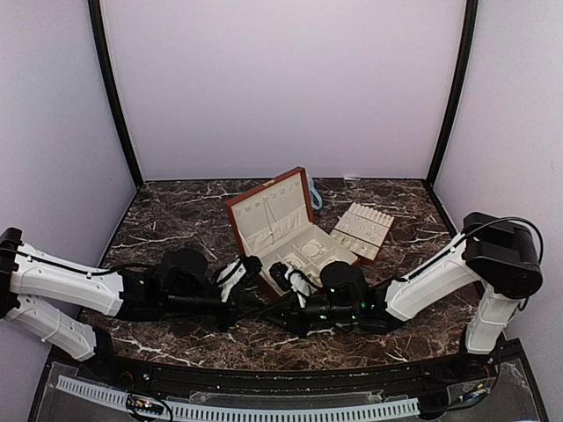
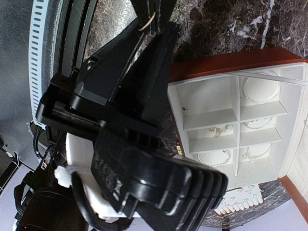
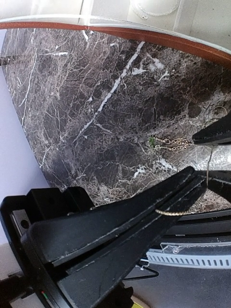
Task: Organize the mixed jewelry
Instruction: Pass from the left arm to the right
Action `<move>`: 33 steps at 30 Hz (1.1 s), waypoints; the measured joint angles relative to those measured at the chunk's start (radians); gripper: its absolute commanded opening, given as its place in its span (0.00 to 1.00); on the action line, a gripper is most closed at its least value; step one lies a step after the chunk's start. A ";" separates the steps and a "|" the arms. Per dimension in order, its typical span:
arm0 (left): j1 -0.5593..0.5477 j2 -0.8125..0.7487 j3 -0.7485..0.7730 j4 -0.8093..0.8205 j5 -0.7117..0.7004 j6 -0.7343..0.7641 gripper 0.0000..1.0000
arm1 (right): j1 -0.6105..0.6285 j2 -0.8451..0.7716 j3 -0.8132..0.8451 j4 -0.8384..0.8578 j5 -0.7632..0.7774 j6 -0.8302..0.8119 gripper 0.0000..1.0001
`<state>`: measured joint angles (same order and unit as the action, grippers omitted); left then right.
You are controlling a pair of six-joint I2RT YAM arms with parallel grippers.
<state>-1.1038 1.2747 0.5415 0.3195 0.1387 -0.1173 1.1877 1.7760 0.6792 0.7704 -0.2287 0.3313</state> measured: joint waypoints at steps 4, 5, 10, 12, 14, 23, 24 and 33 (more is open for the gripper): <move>0.000 0.000 0.000 0.000 0.000 -0.002 0.00 | 0.002 0.001 0.000 0.017 0.010 0.000 0.19; 0.000 0.000 0.000 0.000 0.000 -0.003 0.00 | 0.003 0.001 0.000 0.021 0.013 0.000 0.20; 0.000 -0.004 0.000 0.000 -0.003 -0.011 0.00 | 0.003 0.001 0.000 0.029 0.012 0.000 0.17; 0.000 -0.010 0.000 0.000 -0.005 -0.015 0.00 | 0.004 0.001 0.000 0.038 0.012 -0.001 0.14; 0.000 -0.016 0.000 0.002 -0.006 -0.019 0.00 | 0.004 0.001 0.000 0.047 0.012 0.002 0.10; 0.000 -0.020 0.000 0.008 -0.024 -0.041 0.02 | 0.005 0.012 0.000 0.083 0.013 0.018 0.00; 0.000 -0.022 0.000 0.008 -0.026 -0.044 0.09 | 0.005 0.011 -0.002 0.088 0.021 0.021 0.00; 0.000 -0.088 0.000 -0.038 -0.139 -0.113 0.60 | 0.005 -0.189 -0.037 -0.055 0.210 0.029 0.00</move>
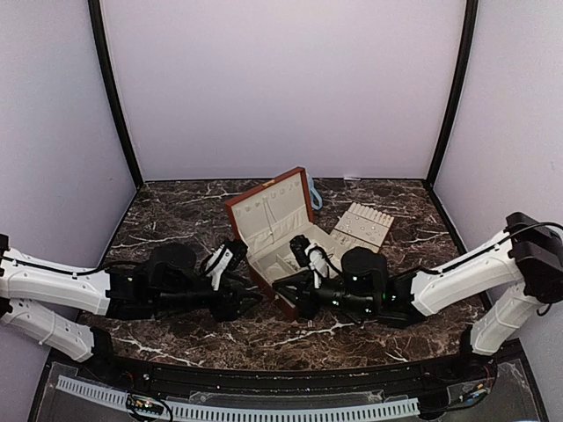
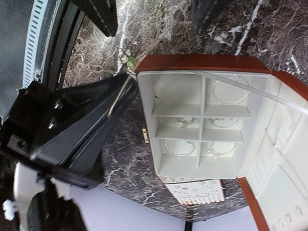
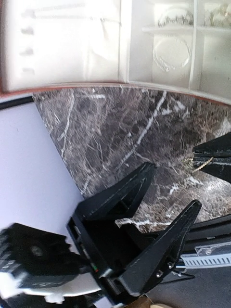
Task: Organize the mixed jewelry
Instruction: Pass from the left arm to the right, then adjust the jewelry box at the center of the board.
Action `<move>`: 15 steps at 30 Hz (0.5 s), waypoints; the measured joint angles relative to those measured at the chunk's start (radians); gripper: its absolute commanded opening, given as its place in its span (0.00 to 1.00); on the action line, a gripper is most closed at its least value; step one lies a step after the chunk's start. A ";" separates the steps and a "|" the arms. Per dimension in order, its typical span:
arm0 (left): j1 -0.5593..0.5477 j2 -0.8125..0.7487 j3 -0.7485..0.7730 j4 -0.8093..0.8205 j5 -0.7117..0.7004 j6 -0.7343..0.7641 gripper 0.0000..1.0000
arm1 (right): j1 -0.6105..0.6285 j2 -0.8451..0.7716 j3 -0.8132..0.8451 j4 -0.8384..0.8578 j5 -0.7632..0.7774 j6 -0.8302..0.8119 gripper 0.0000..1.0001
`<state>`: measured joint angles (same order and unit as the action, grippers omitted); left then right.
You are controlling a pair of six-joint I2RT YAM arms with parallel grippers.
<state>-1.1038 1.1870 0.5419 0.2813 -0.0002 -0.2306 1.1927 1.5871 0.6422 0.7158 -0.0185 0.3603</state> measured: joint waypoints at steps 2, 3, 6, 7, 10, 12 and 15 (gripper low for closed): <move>0.000 -0.014 0.010 -0.033 -0.059 -0.043 0.64 | 0.000 -0.069 0.007 -0.066 0.065 -0.006 0.00; 0.000 -0.017 0.022 -0.051 -0.090 -0.066 0.65 | 0.000 -0.100 0.021 -0.113 0.093 -0.010 0.00; 0.006 -0.017 0.064 -0.098 -0.157 -0.134 0.66 | -0.001 -0.152 0.073 -0.239 0.182 -0.024 0.00; 0.013 -0.015 0.082 -0.114 -0.172 -0.156 0.66 | -0.002 -0.165 0.096 -0.284 0.204 -0.030 0.00; 0.048 -0.003 0.137 -0.148 -0.192 -0.220 0.66 | -0.010 -0.186 0.165 -0.402 0.263 -0.043 0.00; 0.089 0.000 0.157 -0.159 -0.199 -0.266 0.66 | -0.016 -0.191 0.206 -0.463 0.286 -0.048 0.00; 0.149 0.000 0.157 -0.159 -0.200 -0.322 0.66 | -0.031 -0.191 0.280 -0.553 0.314 -0.052 0.00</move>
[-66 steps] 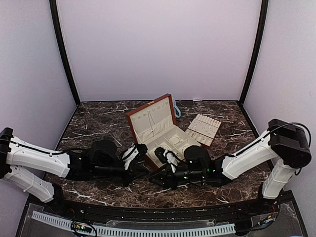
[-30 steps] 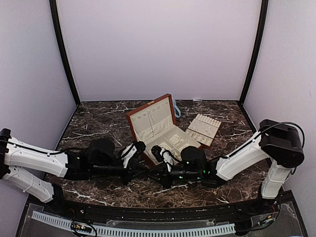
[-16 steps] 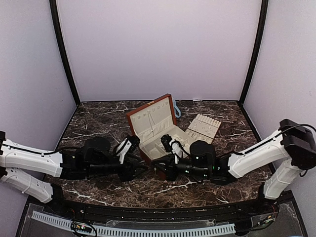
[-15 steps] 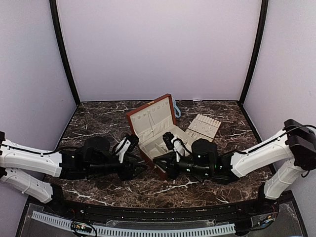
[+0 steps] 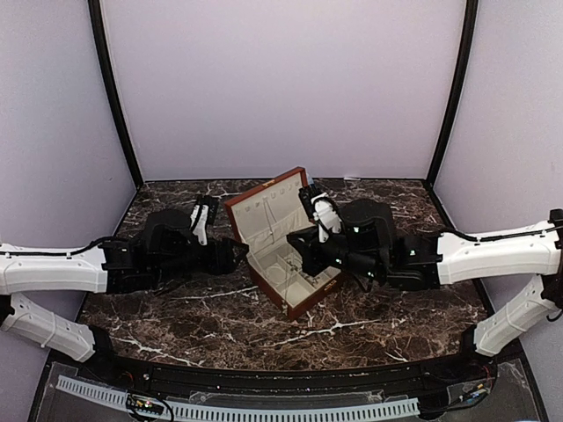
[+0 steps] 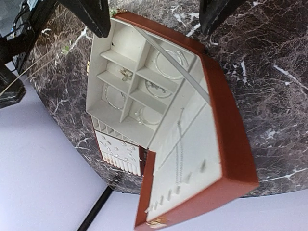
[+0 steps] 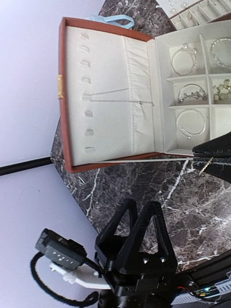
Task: Organize the mixed jewelry
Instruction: Adjust the jewelry box at the center of the board.
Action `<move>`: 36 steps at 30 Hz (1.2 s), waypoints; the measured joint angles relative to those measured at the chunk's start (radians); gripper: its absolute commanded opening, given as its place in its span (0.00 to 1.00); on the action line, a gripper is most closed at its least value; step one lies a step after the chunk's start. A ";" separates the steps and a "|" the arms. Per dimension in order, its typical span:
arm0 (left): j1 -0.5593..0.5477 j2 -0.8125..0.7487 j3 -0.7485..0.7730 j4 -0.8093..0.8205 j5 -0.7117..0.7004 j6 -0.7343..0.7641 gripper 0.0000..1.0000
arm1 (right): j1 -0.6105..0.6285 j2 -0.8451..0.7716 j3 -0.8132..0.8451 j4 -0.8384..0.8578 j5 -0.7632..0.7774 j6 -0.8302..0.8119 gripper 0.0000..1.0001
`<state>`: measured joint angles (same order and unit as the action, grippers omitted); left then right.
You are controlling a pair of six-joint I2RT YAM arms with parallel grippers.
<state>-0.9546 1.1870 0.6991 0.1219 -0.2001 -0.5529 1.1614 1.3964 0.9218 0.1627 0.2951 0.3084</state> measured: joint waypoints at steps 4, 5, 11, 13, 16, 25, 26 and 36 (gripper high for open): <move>0.057 -0.008 -0.002 0.003 0.021 -0.024 0.67 | -0.017 0.000 0.098 -0.087 0.024 0.000 0.00; 0.068 -0.011 0.000 -0.001 0.029 -0.023 0.67 | -0.019 0.001 0.118 -0.101 0.027 0.000 0.00; 0.121 -0.013 0.087 -0.092 0.083 0.032 0.69 | -0.040 0.023 0.263 -0.169 0.043 0.000 0.00; 0.142 -0.021 0.119 -0.121 0.095 0.055 0.70 | -0.048 0.040 0.303 -0.183 0.045 0.000 0.00; 0.186 -0.038 0.156 -0.161 0.119 0.092 0.71 | -0.062 0.077 0.362 -0.203 0.055 0.005 0.00; 0.293 -0.010 0.232 -0.248 0.209 0.212 0.67 | -0.107 0.164 0.453 -0.239 0.097 0.030 0.00; 0.296 -0.006 0.236 -0.248 0.216 0.224 0.66 | -0.110 0.171 0.462 -0.240 0.105 0.032 0.00; 0.179 0.019 0.032 -0.044 0.153 -0.011 0.71 | -0.132 0.172 0.481 -0.246 0.212 0.045 0.00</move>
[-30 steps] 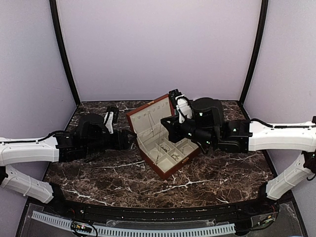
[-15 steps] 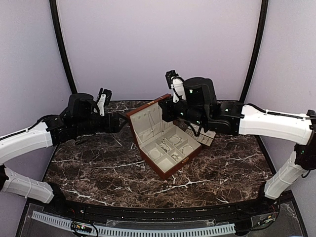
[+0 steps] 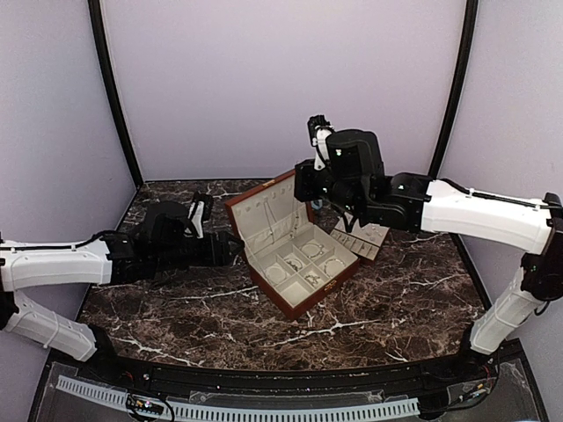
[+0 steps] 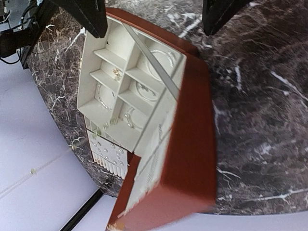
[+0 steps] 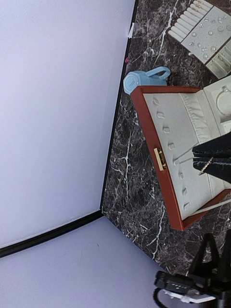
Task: Organize the mixed jewelry
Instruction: Adjust the jewelry box at the center of the board.
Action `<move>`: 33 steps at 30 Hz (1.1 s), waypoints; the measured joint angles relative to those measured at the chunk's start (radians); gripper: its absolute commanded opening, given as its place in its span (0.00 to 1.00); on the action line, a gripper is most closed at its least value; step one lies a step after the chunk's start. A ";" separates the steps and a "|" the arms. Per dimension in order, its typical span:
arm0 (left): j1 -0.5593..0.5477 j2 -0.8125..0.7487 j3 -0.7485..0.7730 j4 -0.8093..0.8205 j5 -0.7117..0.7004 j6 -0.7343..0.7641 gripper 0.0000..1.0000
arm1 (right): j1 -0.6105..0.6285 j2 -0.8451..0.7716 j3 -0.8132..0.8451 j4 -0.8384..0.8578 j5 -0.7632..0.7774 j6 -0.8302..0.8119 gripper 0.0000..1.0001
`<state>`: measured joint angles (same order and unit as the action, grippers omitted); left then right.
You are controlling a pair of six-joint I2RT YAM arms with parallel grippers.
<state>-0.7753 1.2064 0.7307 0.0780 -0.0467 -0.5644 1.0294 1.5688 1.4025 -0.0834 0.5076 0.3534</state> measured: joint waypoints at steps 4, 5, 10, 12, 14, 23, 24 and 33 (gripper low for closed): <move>-0.118 0.059 -0.044 0.101 -0.083 -0.161 0.71 | -0.016 -0.035 -0.045 0.000 0.034 0.000 0.00; -0.140 0.073 -0.051 0.129 -0.101 -0.207 0.71 | -0.019 -0.052 -0.068 0.000 0.042 0.000 0.00; -0.198 0.153 -0.055 0.207 -0.170 -0.413 0.72 | -0.040 -0.126 -0.152 0.005 0.062 0.000 0.00; -0.216 0.195 -0.053 0.212 -0.190 -0.501 0.73 | -0.042 -0.157 -0.183 0.013 0.067 0.000 0.00; -0.233 0.235 -0.045 0.209 -0.207 -0.569 0.75 | -0.044 -0.182 -0.210 0.028 0.067 -0.001 0.00; -0.278 0.409 0.111 0.109 -0.228 -0.763 0.75 | -0.065 -0.246 -0.304 0.109 0.031 -0.011 0.00; -0.279 0.423 0.127 0.097 -0.227 -0.776 0.74 | -0.068 -0.249 -0.311 0.114 0.021 -0.013 0.00; -0.283 0.499 0.204 -0.081 -0.196 -0.850 0.57 | -0.072 -0.253 -0.337 0.175 -0.039 -0.021 0.00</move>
<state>-1.0588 1.7050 0.9344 -0.0029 -0.2432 -1.4147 0.9573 1.3155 1.0657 0.0921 0.4686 0.3328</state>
